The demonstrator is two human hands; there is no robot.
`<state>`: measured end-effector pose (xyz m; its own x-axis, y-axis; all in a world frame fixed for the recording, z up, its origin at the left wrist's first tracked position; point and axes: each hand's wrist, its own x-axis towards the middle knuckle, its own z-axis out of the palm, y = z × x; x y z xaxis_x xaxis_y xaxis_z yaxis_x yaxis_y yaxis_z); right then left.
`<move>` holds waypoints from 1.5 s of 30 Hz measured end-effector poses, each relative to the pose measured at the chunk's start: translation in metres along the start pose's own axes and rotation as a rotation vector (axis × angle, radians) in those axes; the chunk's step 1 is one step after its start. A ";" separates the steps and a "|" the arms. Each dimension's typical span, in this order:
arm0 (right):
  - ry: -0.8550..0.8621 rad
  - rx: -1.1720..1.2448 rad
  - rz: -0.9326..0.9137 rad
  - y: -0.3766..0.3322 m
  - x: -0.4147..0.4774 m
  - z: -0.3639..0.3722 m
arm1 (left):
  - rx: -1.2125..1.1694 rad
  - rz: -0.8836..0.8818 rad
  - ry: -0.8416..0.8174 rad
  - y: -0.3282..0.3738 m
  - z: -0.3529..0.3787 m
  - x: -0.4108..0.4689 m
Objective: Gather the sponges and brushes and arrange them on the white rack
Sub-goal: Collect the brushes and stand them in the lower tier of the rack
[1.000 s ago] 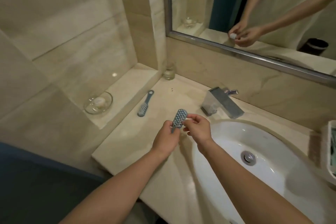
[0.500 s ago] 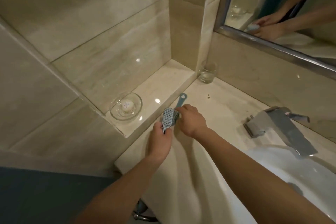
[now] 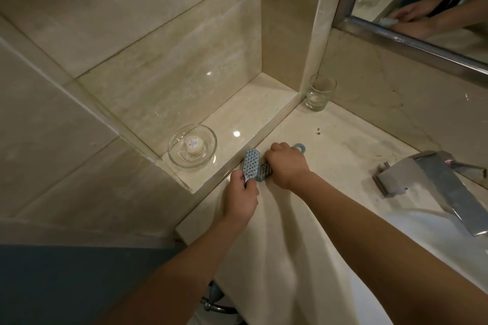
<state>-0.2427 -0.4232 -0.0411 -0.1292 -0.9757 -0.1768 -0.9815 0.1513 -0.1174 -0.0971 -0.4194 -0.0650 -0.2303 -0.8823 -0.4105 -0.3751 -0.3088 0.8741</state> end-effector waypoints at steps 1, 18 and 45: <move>-0.007 0.000 0.014 0.000 -0.001 0.000 | -0.006 0.000 -0.005 0.000 0.000 -0.001; 0.361 1.347 0.744 0.005 -0.148 -0.021 | 0.083 0.244 -0.188 0.028 0.042 -0.069; 0.976 1.329 1.277 0.134 -0.531 -0.021 | 0.266 0.444 -0.780 0.023 0.279 -0.367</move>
<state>-0.3085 0.1118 0.0579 -0.9499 0.0651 -0.3056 0.3124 0.2164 -0.9250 -0.2715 -0.0038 0.0330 -0.9030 -0.3827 -0.1953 -0.2788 0.1760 0.9441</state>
